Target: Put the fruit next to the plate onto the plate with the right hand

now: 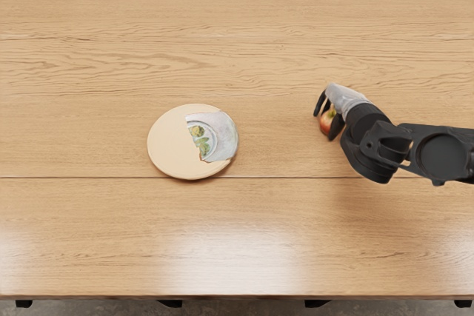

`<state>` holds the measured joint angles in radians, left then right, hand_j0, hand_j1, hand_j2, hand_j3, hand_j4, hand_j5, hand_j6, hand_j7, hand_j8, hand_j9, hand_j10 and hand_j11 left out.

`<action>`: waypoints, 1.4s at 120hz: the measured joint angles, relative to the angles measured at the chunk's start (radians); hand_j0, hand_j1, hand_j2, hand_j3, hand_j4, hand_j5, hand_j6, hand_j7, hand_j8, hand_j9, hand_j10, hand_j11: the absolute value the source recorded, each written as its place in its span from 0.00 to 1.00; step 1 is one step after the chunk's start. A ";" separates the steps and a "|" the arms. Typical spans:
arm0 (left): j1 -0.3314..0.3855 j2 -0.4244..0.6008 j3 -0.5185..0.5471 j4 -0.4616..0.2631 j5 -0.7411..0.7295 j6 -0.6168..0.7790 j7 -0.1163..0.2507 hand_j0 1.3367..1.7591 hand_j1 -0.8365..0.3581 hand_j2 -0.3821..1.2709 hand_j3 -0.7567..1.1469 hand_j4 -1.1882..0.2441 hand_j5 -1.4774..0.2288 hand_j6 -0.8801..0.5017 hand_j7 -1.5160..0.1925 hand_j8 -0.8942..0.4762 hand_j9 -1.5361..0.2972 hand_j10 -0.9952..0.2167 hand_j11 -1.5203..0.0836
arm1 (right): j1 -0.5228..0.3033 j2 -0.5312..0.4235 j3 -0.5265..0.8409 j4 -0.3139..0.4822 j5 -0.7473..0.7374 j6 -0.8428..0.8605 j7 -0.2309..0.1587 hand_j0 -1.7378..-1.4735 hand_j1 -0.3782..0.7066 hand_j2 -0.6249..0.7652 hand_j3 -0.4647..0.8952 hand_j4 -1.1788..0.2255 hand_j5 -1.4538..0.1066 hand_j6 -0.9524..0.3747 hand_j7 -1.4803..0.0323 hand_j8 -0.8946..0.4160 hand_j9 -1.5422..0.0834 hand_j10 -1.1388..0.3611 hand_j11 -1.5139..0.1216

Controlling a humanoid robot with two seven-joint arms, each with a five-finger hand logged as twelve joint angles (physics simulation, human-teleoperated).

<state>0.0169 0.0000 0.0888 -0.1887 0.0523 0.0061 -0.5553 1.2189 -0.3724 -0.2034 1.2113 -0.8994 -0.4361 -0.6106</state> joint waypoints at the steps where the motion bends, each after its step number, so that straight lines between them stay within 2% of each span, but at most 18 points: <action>1: 0.000 0.000 0.000 0.000 0.000 0.000 0.000 0.76 0.98 0.23 0.40 0.82 0.86 0.63 0.88 0.65 0.83 0.81 0.94 | 0.000 0.000 0.000 0.000 0.000 0.000 0.000 0.33 0.54 0.63 0.34 0.31 0.35 0.29 0.36 0.34 0.37 0.36 0.34; 5: 0.000 0.000 0.000 0.000 0.000 0.000 0.000 0.76 0.98 0.23 0.40 0.82 0.86 0.63 0.88 0.65 0.83 0.81 0.94 | 0.000 0.000 0.001 0.001 0.004 0.000 0.000 0.33 0.55 0.67 0.34 0.30 0.33 0.29 0.35 0.34 0.36 0.36 0.33; 19: 0.000 0.000 0.000 0.000 0.000 0.000 0.000 0.76 0.98 0.23 0.40 0.82 0.86 0.63 0.88 0.65 0.83 0.81 0.94 | 0.005 -0.002 0.004 0.004 0.035 0.001 -0.001 0.34 0.57 0.67 0.34 0.26 0.29 0.32 0.30 0.39 0.31 0.39 0.28; 42: 0.000 0.000 0.000 0.000 0.000 0.000 0.000 0.76 0.98 0.23 0.40 0.82 0.86 0.63 0.88 0.65 0.83 0.81 0.94 | 0.008 -0.006 0.030 0.007 0.059 0.005 0.000 0.34 0.57 0.67 0.34 0.25 0.21 0.35 0.26 0.43 0.26 0.42 0.24; 67: 0.000 0.000 0.000 0.000 0.000 0.000 0.000 0.76 0.98 0.23 0.40 0.82 0.86 0.63 0.88 0.65 0.83 0.81 0.94 | 0.025 0.006 0.085 0.004 0.078 0.008 -0.001 0.35 0.55 0.64 0.34 0.24 0.19 0.35 0.24 0.43 0.24 0.42 0.22; 110: 0.000 0.000 0.000 0.000 0.000 0.000 0.000 0.76 0.98 0.23 0.40 0.82 0.86 0.63 0.88 0.65 0.83 0.81 0.94 | 0.064 0.152 0.192 -0.004 0.086 0.011 0.000 0.34 0.54 0.63 0.34 0.25 0.16 0.35 0.23 0.45 0.21 0.43 0.20; 129: 0.000 0.000 0.000 0.000 0.000 0.000 0.000 0.76 0.98 0.23 0.40 0.82 0.86 0.63 0.88 0.65 0.83 0.81 0.94 | 0.089 0.246 0.228 -0.007 0.085 0.010 0.000 0.34 0.52 0.62 0.34 0.24 0.16 0.34 0.23 0.44 0.22 0.42 0.20; 145: 0.000 0.000 0.000 0.000 0.000 0.000 0.000 0.76 0.98 0.23 0.40 0.82 0.86 0.63 0.88 0.65 0.83 0.81 0.94 | 0.103 0.335 0.247 -0.077 0.084 0.011 0.000 0.34 0.52 0.61 0.34 0.25 0.15 0.33 0.23 0.44 0.21 0.42 0.20; 168: 0.000 0.000 0.000 0.000 0.000 0.000 0.000 0.76 0.98 0.23 0.40 0.82 0.86 0.63 0.88 0.65 0.83 0.81 0.94 | 0.109 0.367 0.251 -0.144 0.079 0.011 0.000 0.34 0.51 0.61 0.34 0.24 0.16 0.33 0.23 0.42 0.21 0.41 0.19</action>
<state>0.0169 0.0000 0.0889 -0.1887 0.0523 0.0061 -0.5553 1.3277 -0.0057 0.0478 1.0669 -0.8208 -0.4248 -0.6109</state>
